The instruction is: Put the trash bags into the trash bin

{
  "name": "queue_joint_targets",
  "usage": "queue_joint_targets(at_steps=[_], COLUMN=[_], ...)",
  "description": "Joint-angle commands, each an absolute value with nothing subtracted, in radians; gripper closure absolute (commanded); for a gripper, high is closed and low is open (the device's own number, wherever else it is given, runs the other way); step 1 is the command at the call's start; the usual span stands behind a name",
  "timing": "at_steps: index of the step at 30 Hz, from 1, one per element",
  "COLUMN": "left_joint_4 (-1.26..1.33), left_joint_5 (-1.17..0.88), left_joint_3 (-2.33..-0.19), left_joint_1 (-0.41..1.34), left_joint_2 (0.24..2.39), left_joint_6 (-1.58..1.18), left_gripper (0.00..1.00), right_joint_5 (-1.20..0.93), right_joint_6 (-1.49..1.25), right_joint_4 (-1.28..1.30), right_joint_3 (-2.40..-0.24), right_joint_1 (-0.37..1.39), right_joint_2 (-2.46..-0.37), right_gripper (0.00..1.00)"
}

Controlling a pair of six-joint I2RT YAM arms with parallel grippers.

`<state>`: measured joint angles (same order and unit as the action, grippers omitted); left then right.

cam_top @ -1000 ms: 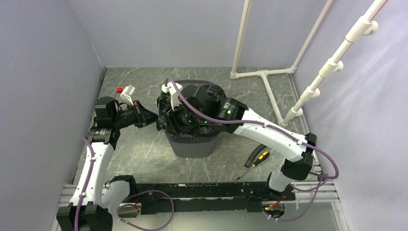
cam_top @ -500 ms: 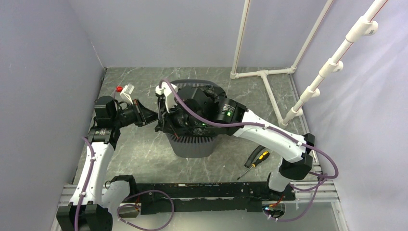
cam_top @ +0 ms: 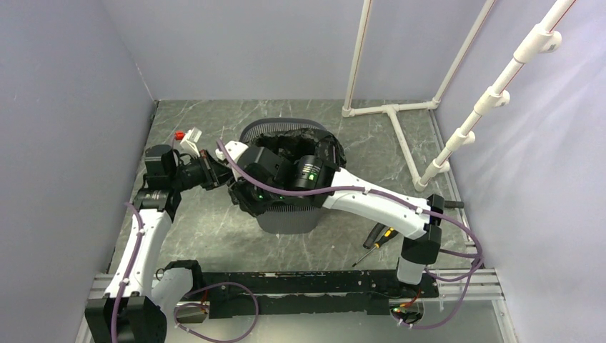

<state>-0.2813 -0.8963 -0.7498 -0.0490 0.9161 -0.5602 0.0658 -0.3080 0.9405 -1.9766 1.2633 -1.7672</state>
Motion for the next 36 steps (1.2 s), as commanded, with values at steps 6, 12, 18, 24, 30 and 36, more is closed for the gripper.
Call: queue_joint_targets(at_steps=[6,12,18,24,30,36], left_joint_4=[-0.245,-0.250,-0.270,-0.309,-0.367,-0.458], left_joint_5=[-0.884,-0.894,-0.882,-0.876,-0.869,-0.888], left_joint_3=[-0.794,-0.827,-0.846,-0.887,-0.962,-1.034], left_joint_1=[-0.044,-0.044,-0.044,-0.044,-0.050,-0.065], left_joint_2=[0.971,1.002,1.020,1.043,1.058,1.075], left_joint_6=[-0.460,-0.440,-0.416,-0.386,-0.336,-0.259], left_gripper=[0.97,0.97,0.93,0.72,0.49,0.43], right_joint_5=[-0.111,0.134,0.359,0.027,-0.213,-0.391], right_joint_6=[-0.332,-0.352,-0.482,-0.509,-0.520,-0.478], right_joint_4=[0.635,0.529,0.679,0.617,0.521,0.476], right_joint_3=[-1.769,-1.604,-1.498,-1.358,-1.259,-1.246], right_joint_1=[1.269,1.266,0.980,0.646,0.476,0.391], right_joint_2=[-1.468,-1.226,-1.106,-1.062,-1.046,-1.081], right_gripper=[0.36,0.28,0.25,0.24,0.24,0.25])
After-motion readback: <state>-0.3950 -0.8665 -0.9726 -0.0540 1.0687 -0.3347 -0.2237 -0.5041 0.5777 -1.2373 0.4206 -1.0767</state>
